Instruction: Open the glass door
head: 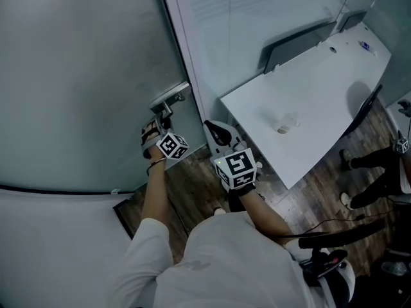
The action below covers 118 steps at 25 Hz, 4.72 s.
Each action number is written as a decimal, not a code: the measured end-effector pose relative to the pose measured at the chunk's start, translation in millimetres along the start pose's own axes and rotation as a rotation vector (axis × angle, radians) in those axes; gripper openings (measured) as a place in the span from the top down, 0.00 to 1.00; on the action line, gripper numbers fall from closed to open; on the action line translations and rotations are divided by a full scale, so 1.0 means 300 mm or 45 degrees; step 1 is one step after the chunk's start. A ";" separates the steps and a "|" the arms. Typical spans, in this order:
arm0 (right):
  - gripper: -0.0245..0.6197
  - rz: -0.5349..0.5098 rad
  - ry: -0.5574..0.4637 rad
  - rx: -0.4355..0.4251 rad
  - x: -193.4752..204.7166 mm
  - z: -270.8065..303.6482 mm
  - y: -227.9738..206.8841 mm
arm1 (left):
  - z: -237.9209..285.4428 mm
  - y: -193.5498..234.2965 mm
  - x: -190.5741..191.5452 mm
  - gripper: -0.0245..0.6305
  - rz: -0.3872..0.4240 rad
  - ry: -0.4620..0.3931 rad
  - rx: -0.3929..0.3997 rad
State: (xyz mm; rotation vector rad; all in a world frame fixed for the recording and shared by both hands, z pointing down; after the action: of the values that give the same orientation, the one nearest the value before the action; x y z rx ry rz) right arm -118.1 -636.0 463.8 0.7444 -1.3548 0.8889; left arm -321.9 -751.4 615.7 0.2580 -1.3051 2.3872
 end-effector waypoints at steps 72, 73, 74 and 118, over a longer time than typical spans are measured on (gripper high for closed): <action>0.96 -0.015 -0.055 -0.029 0.029 -1.218 -0.017 | -0.962 -0.555 0.013 0.72 -0.200 0.113 0.057; 0.96 -0.004 -0.049 -0.043 0.043 -1.245 -0.021 | -0.992 -0.572 0.020 0.72 -0.191 0.128 0.045; 0.96 0.008 -0.042 -0.055 0.058 -1.271 -0.024 | -1.020 -0.590 0.027 0.72 -0.177 0.144 0.044; 0.96 -0.201 -0.149 -0.970 -0.025 -1.424 0.951 | -2.139 -1.026 0.818 0.72 -0.005 0.380 0.037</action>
State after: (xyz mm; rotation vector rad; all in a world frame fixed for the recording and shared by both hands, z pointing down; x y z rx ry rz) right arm -157.0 -127.3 403.4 0.2999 -1.5631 0.1608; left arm -389.1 -2.0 585.7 -0.0865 -1.1302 2.3331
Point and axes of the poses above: the fingertips, and each gripper's own axes: z forward along the fingers, y to its left, x out of its underside, the point moved 9 cm from there along -z, backward along the fingers, and after that the axes turned 7 degrees about x, right-handed, at the moved point
